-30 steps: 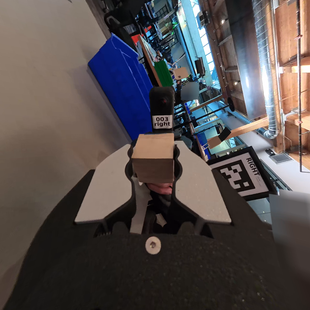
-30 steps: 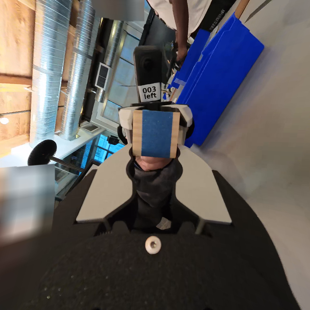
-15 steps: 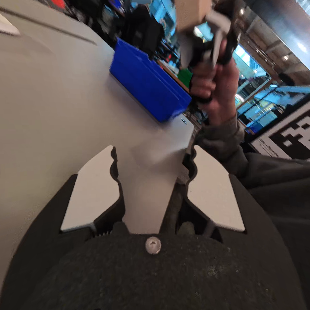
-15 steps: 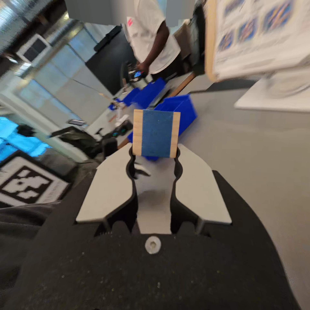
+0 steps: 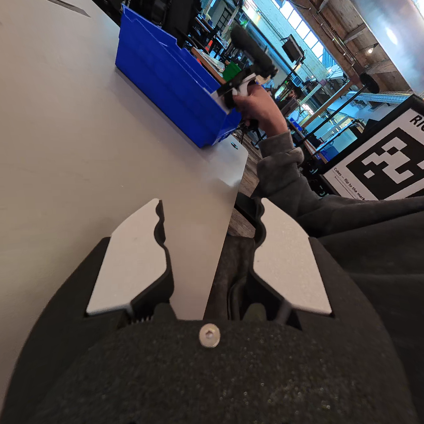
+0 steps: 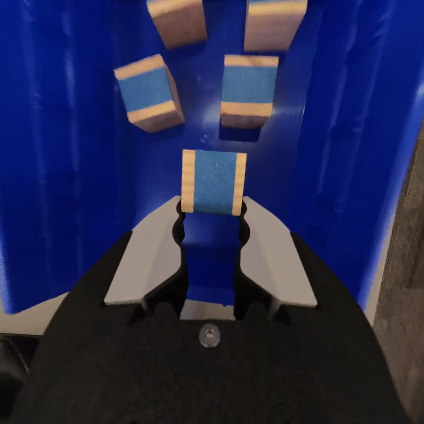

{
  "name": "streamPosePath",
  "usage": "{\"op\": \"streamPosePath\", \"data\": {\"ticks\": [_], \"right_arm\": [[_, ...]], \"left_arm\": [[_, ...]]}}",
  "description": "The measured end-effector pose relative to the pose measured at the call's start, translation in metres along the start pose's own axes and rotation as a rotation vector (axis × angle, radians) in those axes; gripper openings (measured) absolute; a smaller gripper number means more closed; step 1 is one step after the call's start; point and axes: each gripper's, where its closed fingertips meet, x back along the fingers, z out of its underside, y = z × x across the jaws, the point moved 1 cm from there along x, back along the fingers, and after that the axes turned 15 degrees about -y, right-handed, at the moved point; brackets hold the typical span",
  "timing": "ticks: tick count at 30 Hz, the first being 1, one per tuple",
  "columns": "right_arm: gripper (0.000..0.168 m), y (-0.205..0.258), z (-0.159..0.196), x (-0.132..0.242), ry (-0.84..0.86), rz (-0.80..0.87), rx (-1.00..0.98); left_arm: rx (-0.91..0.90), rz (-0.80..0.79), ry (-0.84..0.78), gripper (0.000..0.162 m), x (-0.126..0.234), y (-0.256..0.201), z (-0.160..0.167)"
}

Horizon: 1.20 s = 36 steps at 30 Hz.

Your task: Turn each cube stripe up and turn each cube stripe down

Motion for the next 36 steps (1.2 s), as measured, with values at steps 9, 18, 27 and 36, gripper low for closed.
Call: {"op": "streamPosePath", "data": {"ticks": [9, 18, 27, 36], "right_arm": [[0.046, -0.01, 0.026, -0.024, 0.144, 0.057, 0.012], [0.06, 0.144, -0.075, 0.114, -0.663, -0.537, 0.209], [0.054, 0.34, 0.071, 0.096, -0.478, -1.378, 0.123], [0.054, 0.338, 0.092, 0.068, -0.452, -1.044, 0.399]], "left_arm": [[0.033, 0.009, 0.036, 0.077, -0.001, 0.002, 0.005], [-0.076, -0.121, 0.097, 0.076, 0.005, 0.02, 0.007], [-0.297, -0.626, 0.086, 0.071, 0.089, 0.066, -0.117], [0.151, -1.375, 0.262, 0.074, 0.196, 0.286, -0.215]]}}
